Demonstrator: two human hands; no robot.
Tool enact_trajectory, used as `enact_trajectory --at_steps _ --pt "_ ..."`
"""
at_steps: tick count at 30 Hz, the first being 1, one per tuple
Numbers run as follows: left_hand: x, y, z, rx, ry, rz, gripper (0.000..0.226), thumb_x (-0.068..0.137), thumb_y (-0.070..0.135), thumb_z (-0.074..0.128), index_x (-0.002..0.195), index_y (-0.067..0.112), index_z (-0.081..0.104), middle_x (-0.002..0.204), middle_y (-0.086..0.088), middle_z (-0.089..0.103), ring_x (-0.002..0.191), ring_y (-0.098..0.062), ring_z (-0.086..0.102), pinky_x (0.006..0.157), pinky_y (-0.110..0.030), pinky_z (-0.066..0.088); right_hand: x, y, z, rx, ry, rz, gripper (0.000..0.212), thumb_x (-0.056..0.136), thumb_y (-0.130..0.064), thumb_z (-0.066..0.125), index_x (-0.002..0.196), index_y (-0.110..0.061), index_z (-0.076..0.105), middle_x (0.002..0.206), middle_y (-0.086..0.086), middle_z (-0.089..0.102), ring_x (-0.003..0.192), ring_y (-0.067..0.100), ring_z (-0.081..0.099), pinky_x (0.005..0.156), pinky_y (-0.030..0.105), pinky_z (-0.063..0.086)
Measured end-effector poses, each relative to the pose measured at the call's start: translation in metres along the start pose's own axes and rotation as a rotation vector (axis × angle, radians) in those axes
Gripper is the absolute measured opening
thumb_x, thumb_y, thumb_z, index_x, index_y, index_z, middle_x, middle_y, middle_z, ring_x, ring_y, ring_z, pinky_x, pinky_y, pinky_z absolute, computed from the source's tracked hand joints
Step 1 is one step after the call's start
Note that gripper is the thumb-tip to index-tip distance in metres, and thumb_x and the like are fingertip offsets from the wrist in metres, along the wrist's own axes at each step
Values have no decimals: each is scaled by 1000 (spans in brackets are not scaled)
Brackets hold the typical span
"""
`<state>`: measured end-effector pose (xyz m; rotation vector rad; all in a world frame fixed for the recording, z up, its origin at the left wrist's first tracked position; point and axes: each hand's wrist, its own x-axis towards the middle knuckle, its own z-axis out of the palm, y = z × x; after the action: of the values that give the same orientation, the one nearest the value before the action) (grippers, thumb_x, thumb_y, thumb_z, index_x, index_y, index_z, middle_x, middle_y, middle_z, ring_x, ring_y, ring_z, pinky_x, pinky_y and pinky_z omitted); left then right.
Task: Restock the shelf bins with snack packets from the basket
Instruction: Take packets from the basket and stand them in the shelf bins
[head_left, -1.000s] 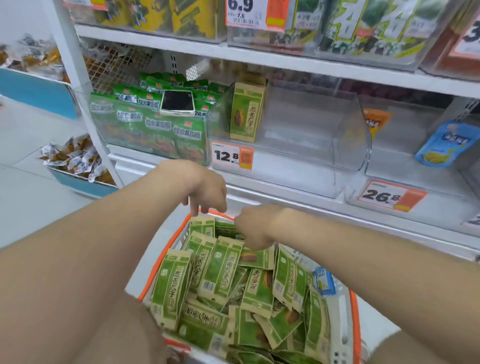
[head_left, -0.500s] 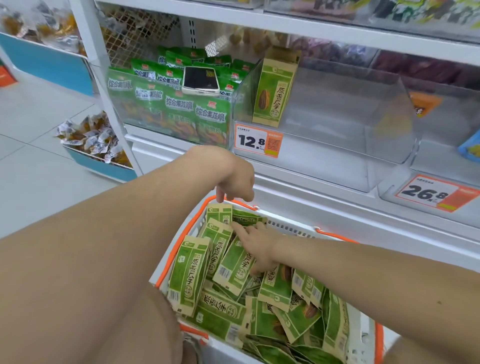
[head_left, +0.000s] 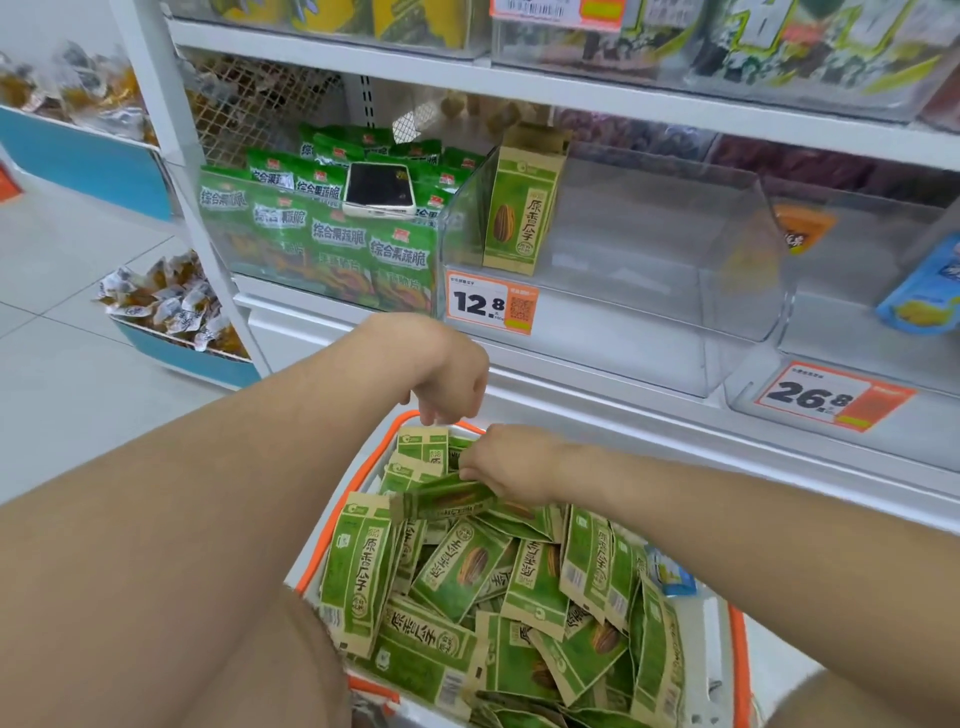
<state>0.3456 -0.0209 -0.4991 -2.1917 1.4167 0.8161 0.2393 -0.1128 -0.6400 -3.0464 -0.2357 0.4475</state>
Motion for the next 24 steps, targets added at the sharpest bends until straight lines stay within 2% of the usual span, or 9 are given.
enact_trajectory --at_steps 3,5,8,10,13,15,19,22,24 --pt "-5 -2 1 101 -87 -7 80 77 45 88 147 29 54 139 9 63 120 -18 63 106 -43 52 -15 13 -35 174 45 38 37 107 -23 49 73 -9 55 64 4 51 67 28 49 67 36 36" --pt "-7 -4 1 64 -97 2 88 69 61 90 144 30 55 136 10 64 119 -18 63 108 -43 50 -27 20 -57 318 134 76 37 104 -22 50 72 -5 59 64 9 58 65 27 53 65 38 43" --pt "-4 -11 0 -69 24 41 54 72 61 88 112 31 70 106 11 71 103 -19 67 99 -43 55 -41 23 -86 601 296 219 42 106 -26 53 71 -8 66 60 2 59 57 15 52 59 32 43" --pt "-2 -19 -3 -207 94 47 34 77 57 87 91 30 71 92 10 73 93 -18 71 91 -41 60 -49 22 -101 901 476 342 41 104 -32 55 72 -14 73 61 -3 63 57 10 54 60 29 43" --pt "-6 -27 -8 -483 220 68 33 81 53 86 94 24 75 93 6 79 88 -16 76 86 -36 62 -59 23 -117 1182 735 494 41 96 -47 66 82 -10 78 72 4 72 65 14 63 66 30 49" --pt "-12 -30 -11 -728 268 97 34 85 45 84 103 17 76 96 1 81 91 -18 78 91 -38 62 -66 26 -126 1262 852 463 36 97 -40 70 88 -6 79 78 10 75 69 15 67 68 33 53" --pt "-25 -22 -14 -1092 160 248 30 94 30 76 118 11 72 108 -8 80 102 -25 77 97 -44 60 -80 37 -138 1044 824 362 32 104 -33 63 91 -8 78 83 19 73 67 15 60 61 40 55" --pt "-25 -8 -19 -1215 161 353 31 100 29 68 127 14 69 117 -8 78 109 -24 75 100 -44 58 -87 47 -147 704 857 387 41 103 -32 63 73 -4 68 58 11 52 53 14 40 52 33 35" --pt "-22 5 -26 -1327 263 407 33 105 38 59 132 21 67 122 -5 76 114 -23 73 100 -45 56 -88 48 -152 496 897 433 45 102 -29 62 63 -6 56 53 2 46 54 23 39 52 29 26"
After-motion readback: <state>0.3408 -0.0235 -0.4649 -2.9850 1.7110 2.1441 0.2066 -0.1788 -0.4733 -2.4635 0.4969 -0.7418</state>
